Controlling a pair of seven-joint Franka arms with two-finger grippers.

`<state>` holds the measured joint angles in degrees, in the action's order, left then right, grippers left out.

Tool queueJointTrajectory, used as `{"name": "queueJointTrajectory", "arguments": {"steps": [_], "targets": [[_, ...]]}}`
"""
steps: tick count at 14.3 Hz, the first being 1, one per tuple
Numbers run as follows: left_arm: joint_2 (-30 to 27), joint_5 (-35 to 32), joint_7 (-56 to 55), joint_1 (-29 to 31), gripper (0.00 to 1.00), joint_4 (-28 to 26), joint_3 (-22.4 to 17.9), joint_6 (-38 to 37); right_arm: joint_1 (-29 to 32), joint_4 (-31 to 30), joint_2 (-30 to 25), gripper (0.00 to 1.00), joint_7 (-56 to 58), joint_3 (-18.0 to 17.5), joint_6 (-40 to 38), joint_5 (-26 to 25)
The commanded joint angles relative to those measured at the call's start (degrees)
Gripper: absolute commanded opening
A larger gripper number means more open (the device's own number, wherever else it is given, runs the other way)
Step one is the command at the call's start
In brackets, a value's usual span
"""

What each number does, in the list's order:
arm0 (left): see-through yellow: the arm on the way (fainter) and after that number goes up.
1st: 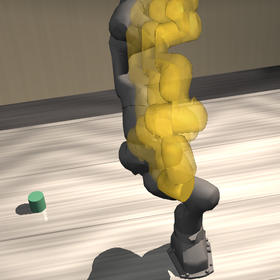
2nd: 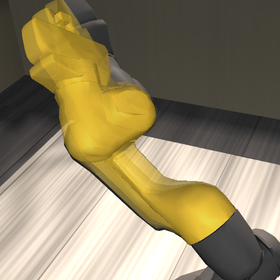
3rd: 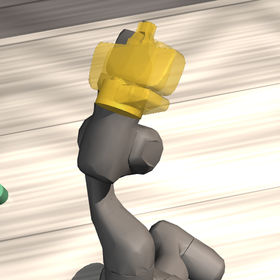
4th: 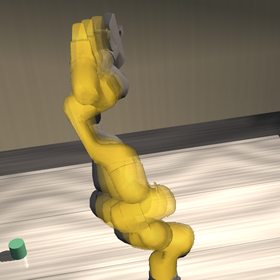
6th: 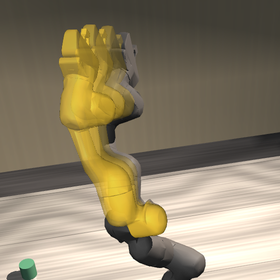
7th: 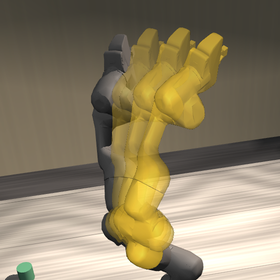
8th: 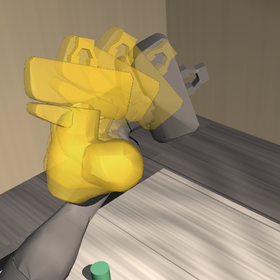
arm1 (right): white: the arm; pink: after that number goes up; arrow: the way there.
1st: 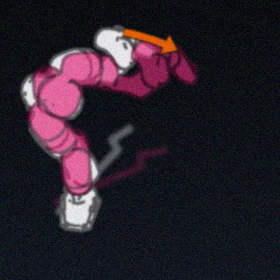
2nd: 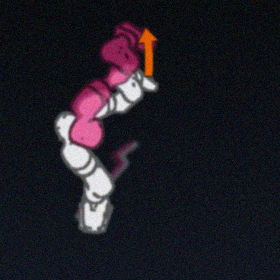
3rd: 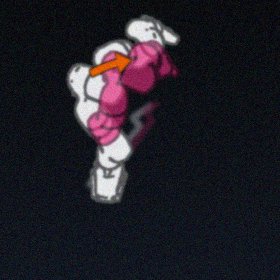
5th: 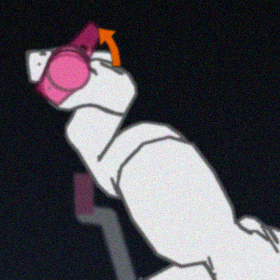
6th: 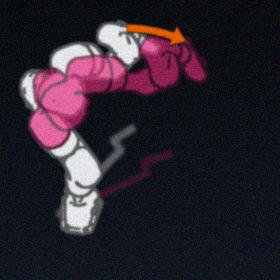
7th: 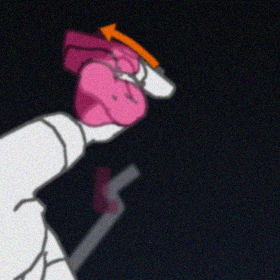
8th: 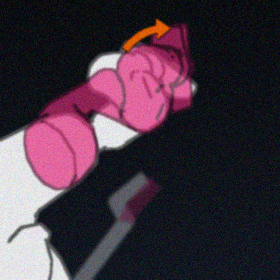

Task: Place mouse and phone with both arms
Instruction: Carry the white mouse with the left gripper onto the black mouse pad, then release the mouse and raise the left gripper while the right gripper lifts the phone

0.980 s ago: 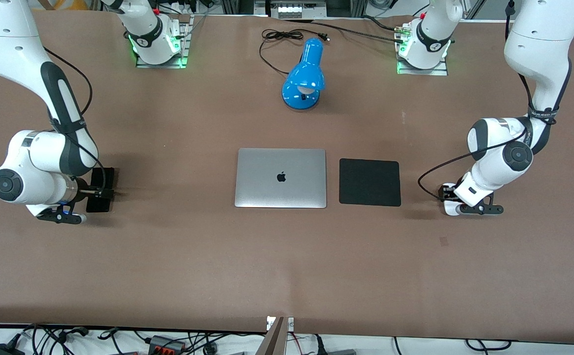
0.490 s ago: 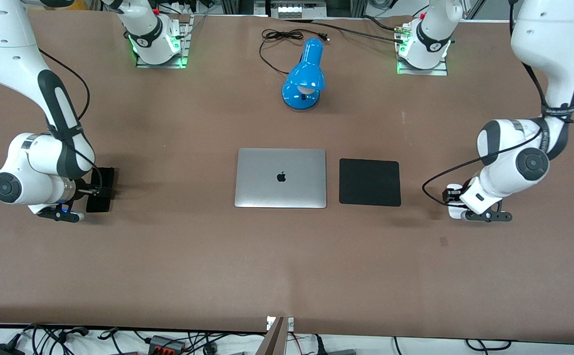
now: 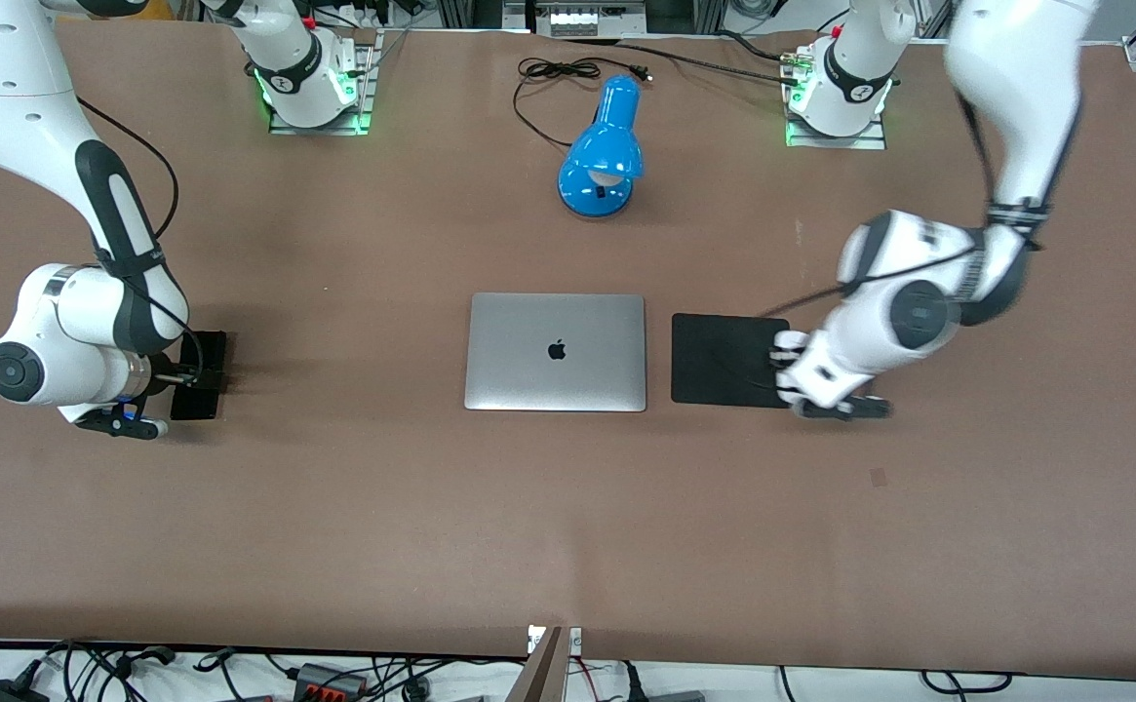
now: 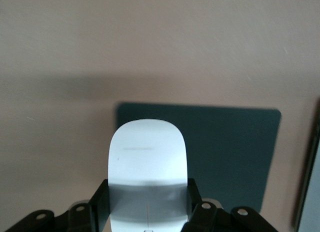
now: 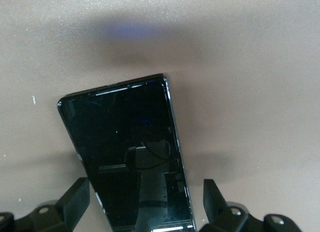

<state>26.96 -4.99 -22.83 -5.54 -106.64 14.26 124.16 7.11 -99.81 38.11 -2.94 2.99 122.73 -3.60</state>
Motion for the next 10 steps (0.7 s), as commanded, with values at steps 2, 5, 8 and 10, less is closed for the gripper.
{"name": "queueJointTrajectory", "arguments": {"steps": [2,5,8,10], "targets": [[2.13,-9.66,-13.34,-3.59,0.44,-1.72,-0.02,5.55,1.06,0.14,0.48,1.00,-0.49,-0.88,0.32,1.92],[3.36,-14.51,-15.92,-4.57,0.44,-3.91,-0.02,9.06,1.06,0.14,0.57,1.00,0.31,-0.79,0.40,3.34],[3.45,-14.61,-18.55,-4.48,0.45,-7.87,-0.02,16.89,1.33,0.05,0.74,1.00,0.48,-0.88,0.40,3.43],[3.98,-14.61,-19.00,-4.65,0.47,-8.32,-0.11,17.43,1.41,0.05,1.01,1.00,1.18,-0.79,0.14,3.43]]}}
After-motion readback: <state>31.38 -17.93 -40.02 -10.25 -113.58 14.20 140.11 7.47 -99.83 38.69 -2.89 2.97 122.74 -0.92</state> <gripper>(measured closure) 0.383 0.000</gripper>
